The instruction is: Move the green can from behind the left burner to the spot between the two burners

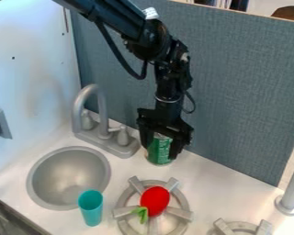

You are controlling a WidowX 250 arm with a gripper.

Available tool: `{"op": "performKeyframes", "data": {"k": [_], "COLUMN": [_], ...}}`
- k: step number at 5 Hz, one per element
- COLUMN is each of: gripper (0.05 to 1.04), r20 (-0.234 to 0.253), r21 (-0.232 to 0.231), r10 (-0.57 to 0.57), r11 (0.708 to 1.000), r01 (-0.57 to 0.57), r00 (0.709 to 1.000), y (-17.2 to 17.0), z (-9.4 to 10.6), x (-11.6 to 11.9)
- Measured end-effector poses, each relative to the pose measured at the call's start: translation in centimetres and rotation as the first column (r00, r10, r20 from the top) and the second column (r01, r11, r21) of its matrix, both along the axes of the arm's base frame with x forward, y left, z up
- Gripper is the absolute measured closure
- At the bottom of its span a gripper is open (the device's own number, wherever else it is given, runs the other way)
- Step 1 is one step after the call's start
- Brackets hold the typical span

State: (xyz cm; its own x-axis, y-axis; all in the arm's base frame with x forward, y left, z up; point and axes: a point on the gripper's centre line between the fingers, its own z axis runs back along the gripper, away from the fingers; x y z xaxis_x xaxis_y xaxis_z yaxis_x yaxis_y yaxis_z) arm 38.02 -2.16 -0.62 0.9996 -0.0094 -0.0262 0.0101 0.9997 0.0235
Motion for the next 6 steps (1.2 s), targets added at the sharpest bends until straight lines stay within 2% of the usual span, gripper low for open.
{"op": "performKeyframes", "data": {"k": [1, 2, 3, 5, 6], "gripper": [0.083, 0.083, 0.083, 0.083, 0.083], "r20": [-0.043, -0.045, 0.016, 0.004, -0.006], "r21": [0.001, 0.000, 0.014, 0.146, 0.182], "r10": [-0.004, -0.031, -0.015, 0.013, 0.002], "r11": [1.000, 1.000, 1.000, 0.989, 0.983], "r01": [0.004, 0.031, 0.015, -0.013, -0.001], "r00": [0.999, 0.999, 1.000, 1.000, 1.000], "y": [0.0, 0.0, 0.0, 1.4, 1.5], "z": [-1.5, -1.1, 0.4, -0.7, -0.1], "x": [-0.6, -0.2, 2.0, 4.1, 4.8]}}
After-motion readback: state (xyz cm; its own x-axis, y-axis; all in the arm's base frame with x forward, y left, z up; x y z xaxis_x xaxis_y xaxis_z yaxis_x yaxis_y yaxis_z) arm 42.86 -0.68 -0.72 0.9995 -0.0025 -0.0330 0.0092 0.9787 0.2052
